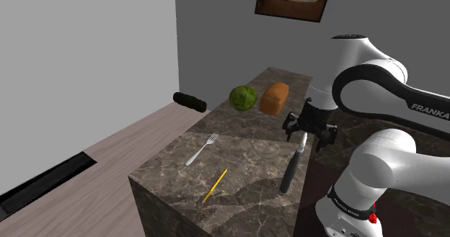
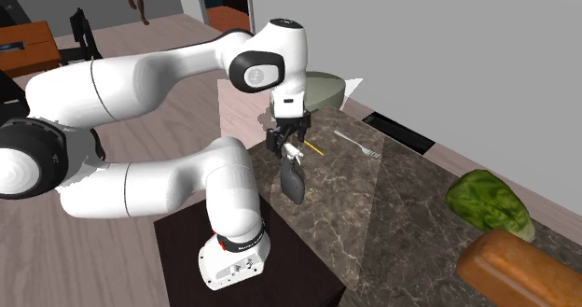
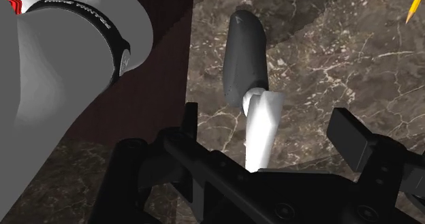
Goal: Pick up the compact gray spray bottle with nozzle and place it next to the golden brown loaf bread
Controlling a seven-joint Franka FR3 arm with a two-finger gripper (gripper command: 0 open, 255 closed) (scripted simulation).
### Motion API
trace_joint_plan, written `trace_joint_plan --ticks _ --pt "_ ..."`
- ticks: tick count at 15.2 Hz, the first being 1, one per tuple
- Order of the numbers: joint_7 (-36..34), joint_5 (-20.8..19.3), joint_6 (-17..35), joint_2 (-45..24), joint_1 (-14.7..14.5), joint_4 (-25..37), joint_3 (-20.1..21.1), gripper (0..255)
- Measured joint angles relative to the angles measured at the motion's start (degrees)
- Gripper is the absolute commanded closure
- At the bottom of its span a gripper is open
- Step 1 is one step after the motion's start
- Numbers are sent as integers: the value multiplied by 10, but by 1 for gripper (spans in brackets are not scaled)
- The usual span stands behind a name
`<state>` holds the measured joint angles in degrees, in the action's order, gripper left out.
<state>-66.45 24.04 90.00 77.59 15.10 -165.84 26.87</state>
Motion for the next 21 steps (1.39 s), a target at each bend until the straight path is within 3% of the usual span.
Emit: trace_joint_plan --ticks 7,8,21 --pt "-1 6 8 3 -4 -11 6 0" --pt "-1 6 8 3 -4 -11 6 255" --pt "0 -3 -4 -2 3 6 -3 255"
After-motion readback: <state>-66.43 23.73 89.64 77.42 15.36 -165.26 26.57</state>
